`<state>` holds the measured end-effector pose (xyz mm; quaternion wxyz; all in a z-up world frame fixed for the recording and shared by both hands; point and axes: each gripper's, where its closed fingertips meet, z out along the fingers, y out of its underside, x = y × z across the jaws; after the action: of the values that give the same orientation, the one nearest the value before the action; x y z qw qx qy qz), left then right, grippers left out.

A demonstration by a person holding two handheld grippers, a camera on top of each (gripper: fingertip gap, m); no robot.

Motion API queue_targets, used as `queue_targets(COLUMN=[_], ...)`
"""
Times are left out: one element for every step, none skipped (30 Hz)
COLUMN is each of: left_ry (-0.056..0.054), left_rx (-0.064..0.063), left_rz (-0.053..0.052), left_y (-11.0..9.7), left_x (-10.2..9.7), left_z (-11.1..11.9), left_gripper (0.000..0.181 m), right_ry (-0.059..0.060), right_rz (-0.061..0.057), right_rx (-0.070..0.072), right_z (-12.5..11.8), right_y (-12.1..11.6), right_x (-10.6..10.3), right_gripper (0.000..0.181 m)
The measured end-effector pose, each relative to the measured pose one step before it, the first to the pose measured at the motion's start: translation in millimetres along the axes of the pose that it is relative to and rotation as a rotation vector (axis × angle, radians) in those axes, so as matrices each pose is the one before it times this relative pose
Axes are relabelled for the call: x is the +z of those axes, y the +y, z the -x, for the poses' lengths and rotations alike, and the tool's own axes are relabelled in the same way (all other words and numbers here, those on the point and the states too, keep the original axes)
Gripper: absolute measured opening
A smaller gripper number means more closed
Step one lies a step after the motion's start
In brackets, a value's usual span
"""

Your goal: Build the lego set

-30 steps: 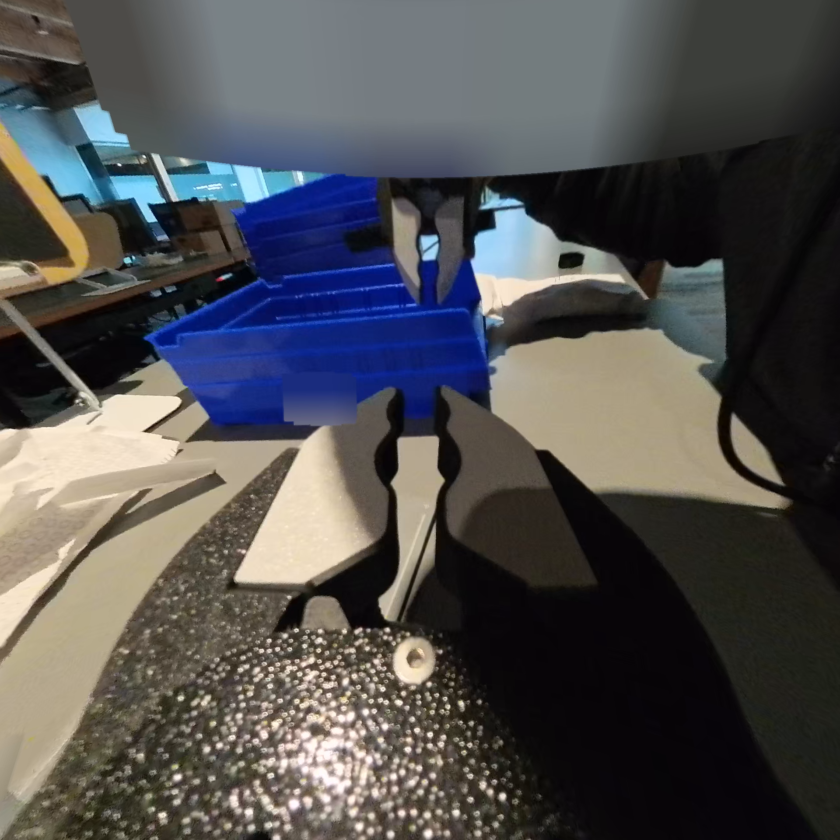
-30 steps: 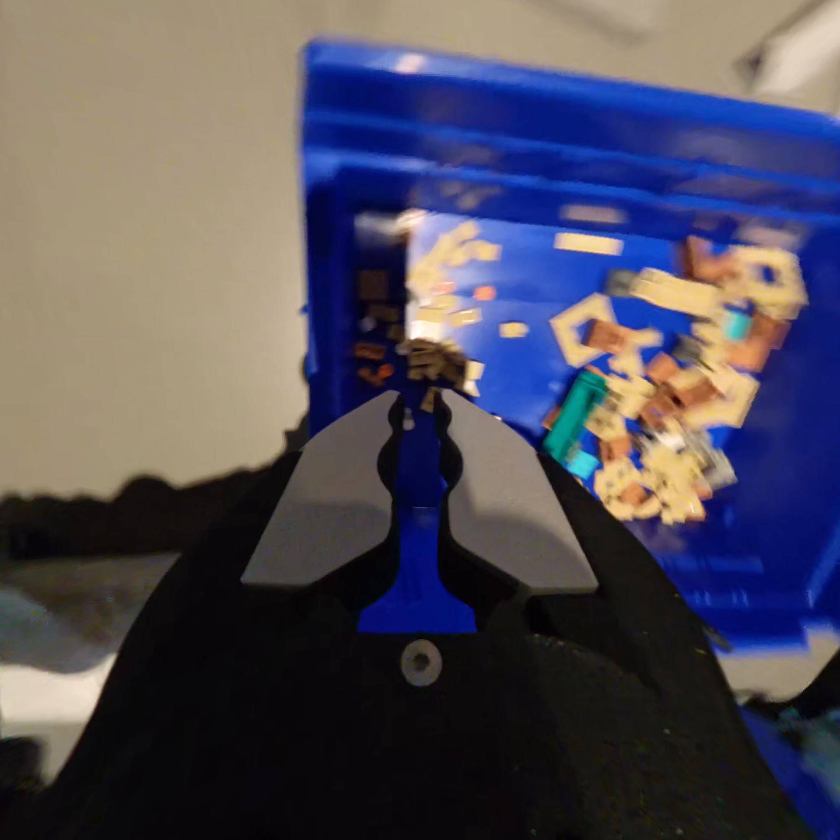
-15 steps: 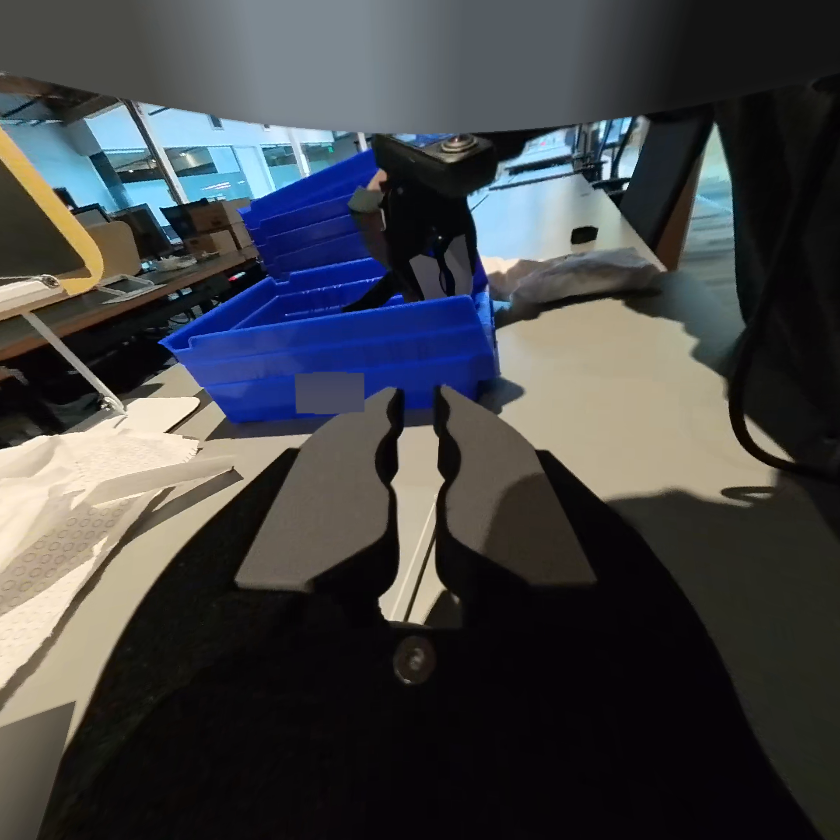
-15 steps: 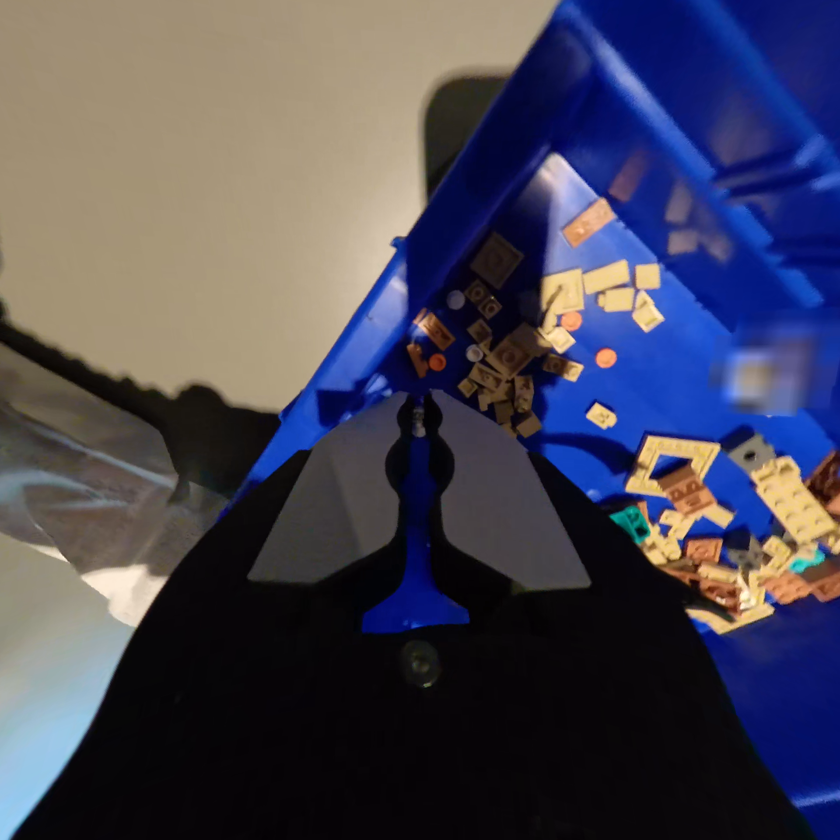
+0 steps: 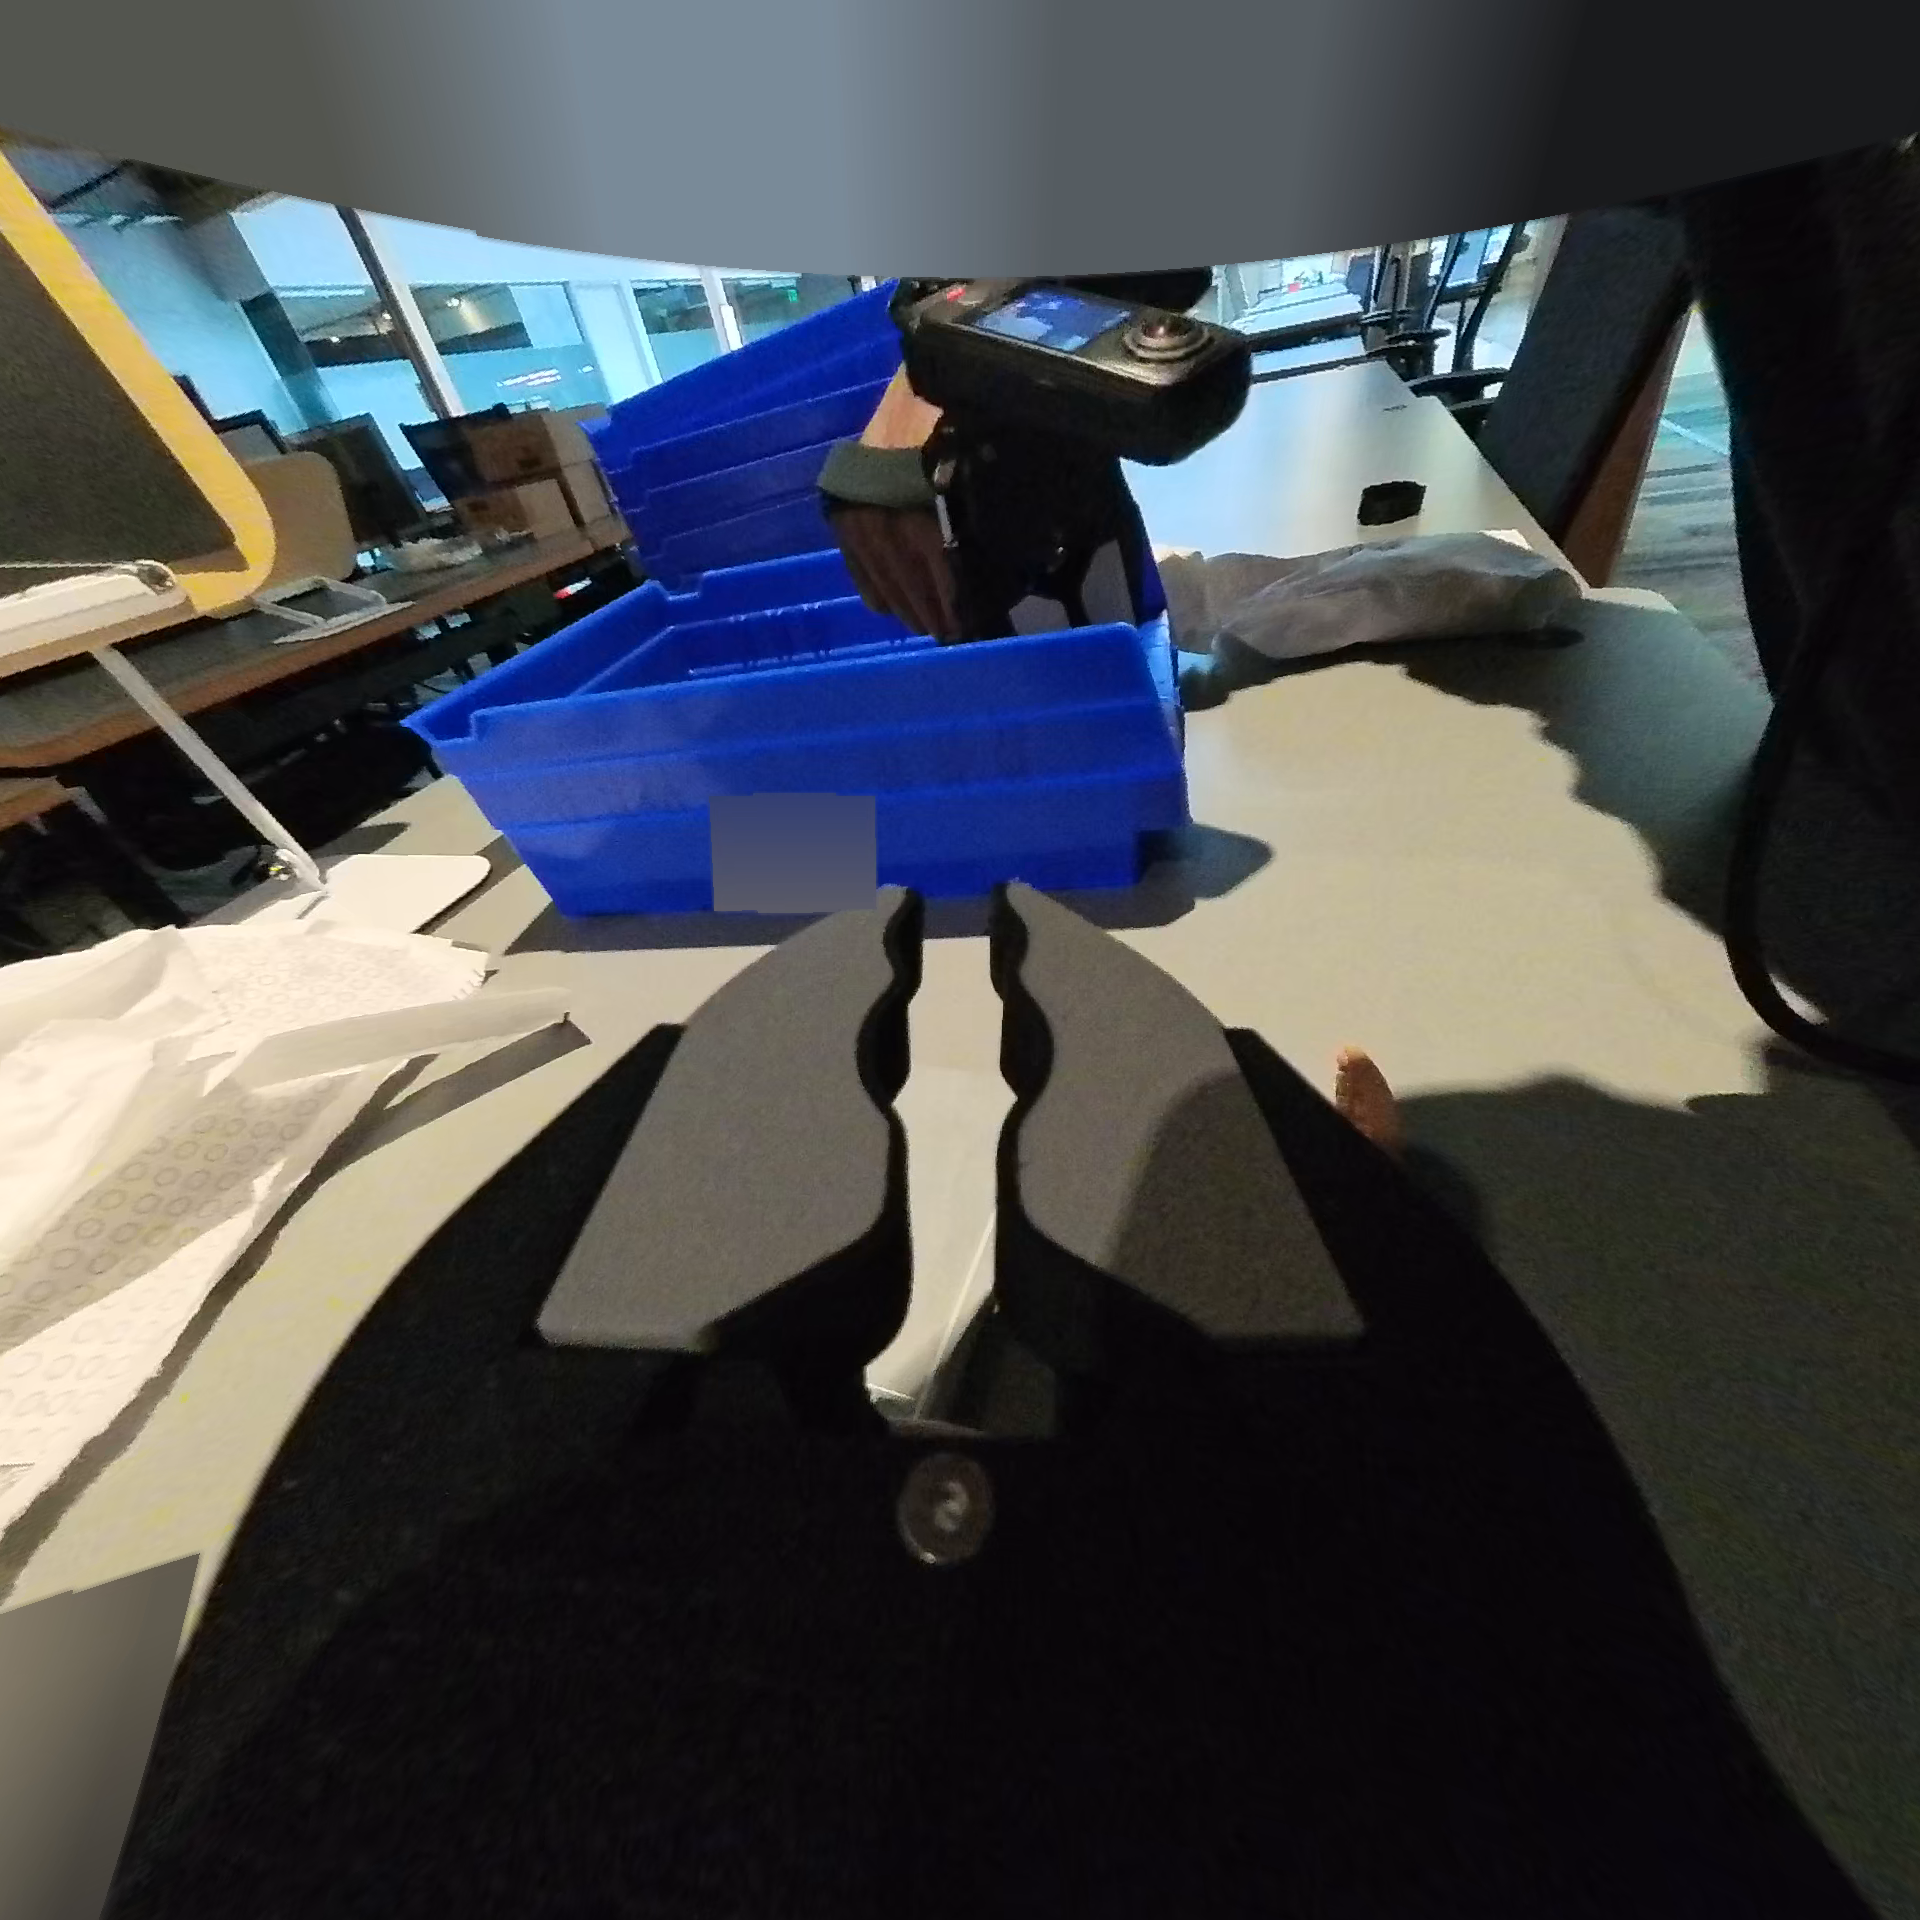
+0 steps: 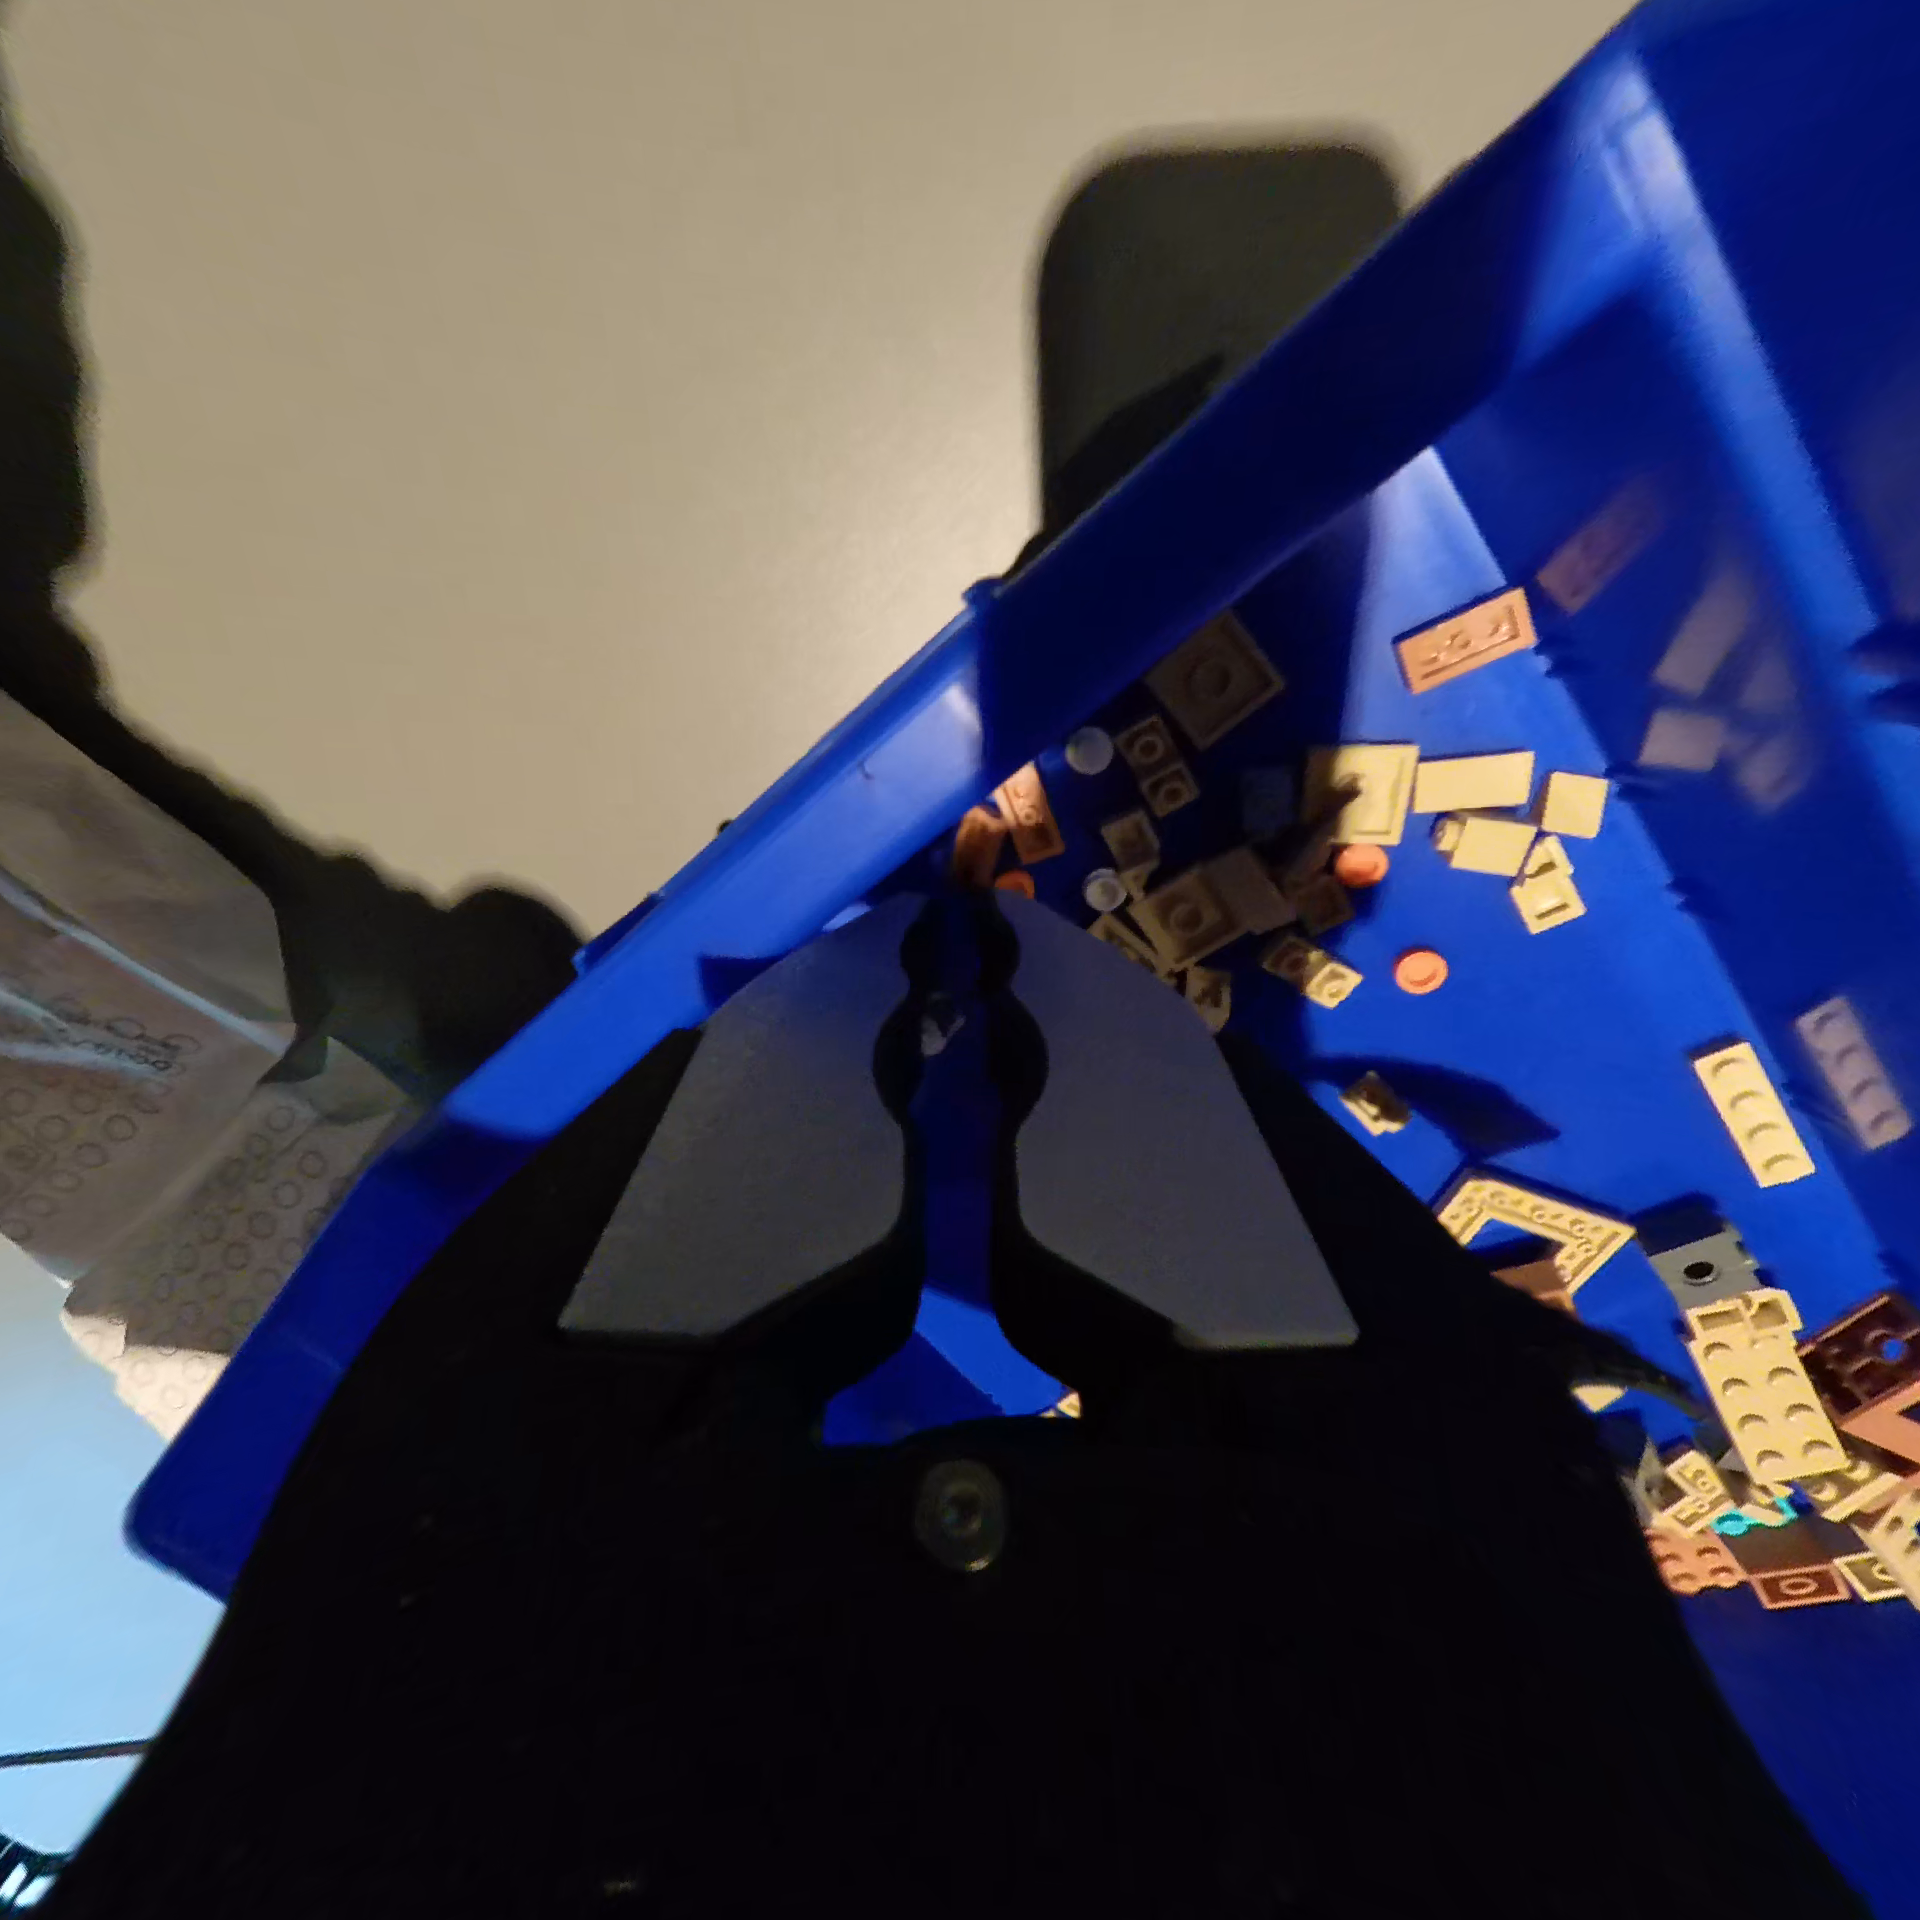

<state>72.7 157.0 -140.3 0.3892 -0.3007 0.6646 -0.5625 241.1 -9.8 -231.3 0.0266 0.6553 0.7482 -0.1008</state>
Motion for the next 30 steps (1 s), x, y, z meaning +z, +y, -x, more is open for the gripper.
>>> queue_targets(left_ry=[0.0026, 0.0020, 0.0009, 0.0005, 0.0003, -0.0004, -0.0010, -0.0013, -0.0027, -0.0032, -0.0062, -0.0091, -0.0063, -0.0032, -0.0008, -0.0003, -0.0006, -0.0004, -0.0007, -0.0008, -0.0014, -0.0014, -0.0004, 0.0007, -0.0002, -0.0005, -0.0005, -0.0003, -0.0007, -0.0008], left_rx=[-0.0009, 0.0015, 0.0025, 0.0024, 0.0020, 0.0020, 0.0015, 0.0014, 0.0017, 0.0012, 0.0007, 0.0019, 0.0037, 0.0030, 0.0008, 0.0009, 0.0015, 0.0019, 0.0027, 0.0041, 0.0043, 0.0035, 0.0023, 0.0013, 0.0006, -0.0001, -0.0006, -0.0007, -0.0009, -0.0014], left_rz=[0.0000, 0.0014, 0.0038, 0.0043, 0.0029, 0.0019, 0.0008, 0.0008, 0.0017, 0.0024, 0.0043, 0.0070, 0.0057, 0.0029, 0.0012, 0.0010, 0.0011, 0.0013, 0.0016, 0.0030, 0.0041, 0.0036, 0.0018, 0.0006, 0.0001, -0.0003, -0.0006, -0.0007, -0.0007, -0.0006], left_y=[-0.12, 0.20, 0.56, 0.73, 0.37, 0.26, 0.14, 0.09, 0.30, 0.30, 0.65, 0.96, 0.85, 0.50, 0.12, 0.19, 0.05, 0.17, 0.19, 0.41, 0.55, 0.51, 0.21, 0.02, 0.08, -0.04, -0.02, -0.14, -0.03, -0.03], left_x=[0.13, 0.33, 0.36, 0.50, 0.36, 0.30, 0.10, -0.01, 0.02, 0.05, 0.27, 0.34, 0.24, 0.13, 0.09, 0.12, 0.11, 0.20, 0.05, 0.23, 0.15, 0.22, 0.21, -0.03, 0.05, -0.07, -0.14, -0.14, -0.05, -0.14], left_z=[-0.42, -0.49, -0.40, -0.27, -0.25, -0.14, -0.02, 0.19, 0.42, 0.52, 1.05, 1.45, 0.95, 0.44, 0.04, -0.04, -0.15, -0.12, -0.21, -0.18, -0.10, -0.02, -0.18, -0.21, -0.03, 0.01, 0.14, 0.13, 0.19, 0.12], left_gripper=[0.011, 0.011, 0.011, 0.011, 0.011, 0.011, 0.011, 0.011, 0.011, 0.011, 0.011, 0.011, 0.011, 0.011, 0.011, 0.011, 0.011, 0.011, 0.011, 0.011, 0.011, 0.011, 0.011, 0.011, 0.011, 0.011, 0.011, 0.011, 0.011, 0.011], right_ry=[0.0004, 0.0031, 0.0008, -0.0030, 0.0003, 0.0003, -0.0045, -0.0055, -0.0067, -0.0094, -0.0097, -0.0095, -0.0096, -0.0023, -0.0035, -0.0047, -0.0033, 0.0006, 0.0043, 0.0019, 0.0004, 0.0015, 0.0041, 0.0049, 0.0047, 0.0044, 0.0056, 0.0072, 0.0096, 0.0140], right_rz=[-0.0020, -0.0064, -0.0054, -0.0052, -0.0068, -0.0080, -0.0098, -0.0100, -0.0108, -0.0095, -0.0104, -0.0101, -0.0087, -0.0070, -0.0045, -0.0094, -0.0117, -0.0091, -0.0087, -0.0038, -0.0013, -0.0017, -0.0029, -0.0028, 0.0003, 0.0043, 0.0064, 0.0058, 0.0022, -0.0004], right_rx=[0.0053, 0.0098, 0.0133, 0.0110, 0.0068, 0.0047, 0.0058, 0.0054, 0.0066, 0.0089, 0.0097, 0.0100, 0.0107, 0.0120, 0.0094, 0.0085, 0.0098, 0.0076, 0.0064, 0.0060, 0.0086, 0.0081, 0.0071, 0.0070, 0.0062, 0.0046, 0.0039, 0.0046, 0.0054, 0.0071], right_z=[1.27, 0.39, 0.44, 0.67, 0.39, -0.05, -0.35, 0.82, 0.66, 0.62, 0.71, 0.57, 0.43, -0.57, -0.35, 0.01, -0.21, -0.41, -0.56, -0.13, 0.24, 0.27, 0.08, 0.17, 0.42, 0.53, 0.60, 0.51, 0.27, -0.03], right_y=[0.45, -0.26, 0.08, 0.38, -0.71, -1.06, -0.47, -2.18, -1.49, -1.25, -0.75, -0.90, -0.63, -0.38, -0.06, -0.85, -1.31, -1.04, -1.18, -0.40, 0.22, 0.25, 0.19, 0.39, 0.73, 1.11, 1.25, 1.21, 0.54, 0.16], right_x=[-0.59, -0.82, -0.29, 0.35, 0.25, 0.20, 0.53, 0.79, 0.54, 0.72, 0.87, 0.94, 0.76, 0.79, 1.20, 0.90, 0.31, 0.37, 0.39, 0.27, 0.01, -0.03, -0.01, -0.11, -0.24, -0.34, -0.28, -0.55, -1.20, -1.72], right_gripper=[0.008, 0.009, 0.009, 0.010, 0.010, 0.011, 0.011, 0.010, 0.009, 0.010, 0.009, 0.009, 0.010, 0.011, 0.011, 0.010, 0.009, 0.008, 0.007, 0.006, 0.005, 0.005, 0.004, 0.004, 0.003, 0.003, 0.003, 0.003, 0.003, 0.003])
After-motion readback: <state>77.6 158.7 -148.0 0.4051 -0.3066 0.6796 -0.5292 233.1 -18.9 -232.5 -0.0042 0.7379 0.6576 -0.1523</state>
